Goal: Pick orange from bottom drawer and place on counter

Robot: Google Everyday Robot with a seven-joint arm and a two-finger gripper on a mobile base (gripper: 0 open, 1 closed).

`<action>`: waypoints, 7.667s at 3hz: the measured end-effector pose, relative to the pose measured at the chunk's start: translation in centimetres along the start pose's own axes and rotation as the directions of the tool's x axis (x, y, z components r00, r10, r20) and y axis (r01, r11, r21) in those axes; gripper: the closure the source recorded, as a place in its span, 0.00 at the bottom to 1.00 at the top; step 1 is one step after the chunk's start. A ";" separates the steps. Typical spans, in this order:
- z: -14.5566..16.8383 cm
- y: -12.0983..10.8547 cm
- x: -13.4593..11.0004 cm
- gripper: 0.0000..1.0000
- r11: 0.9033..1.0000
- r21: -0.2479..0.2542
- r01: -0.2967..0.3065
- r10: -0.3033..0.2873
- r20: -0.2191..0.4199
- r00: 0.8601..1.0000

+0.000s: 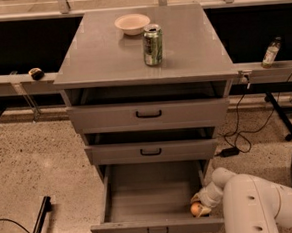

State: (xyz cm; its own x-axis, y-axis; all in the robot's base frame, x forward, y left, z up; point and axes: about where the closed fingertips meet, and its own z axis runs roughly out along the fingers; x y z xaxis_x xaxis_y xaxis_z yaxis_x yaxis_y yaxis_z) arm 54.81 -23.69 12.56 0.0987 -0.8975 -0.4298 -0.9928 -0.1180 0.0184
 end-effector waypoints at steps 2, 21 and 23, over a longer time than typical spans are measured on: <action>-1.0 -0.7 -0.9 0.99 0.998 0.054 0.028 -0.028 0.003 1.000; -63.2 -8.8 -41.1 1.00 0.736 0.675 0.041 -0.370 0.351 0.860; -66.2 -13.0 -45.9 1.00 0.672 0.740 0.033 -0.402 0.328 0.855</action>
Offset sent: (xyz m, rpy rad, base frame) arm 0.0244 0.0077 0.0447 0.0264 -0.1779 -0.0048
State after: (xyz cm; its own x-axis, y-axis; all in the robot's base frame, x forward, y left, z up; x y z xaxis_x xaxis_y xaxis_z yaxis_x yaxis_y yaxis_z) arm 67.63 -9.08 91.81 0.4616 -0.5807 -0.6706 -0.7137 0.2058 -0.6695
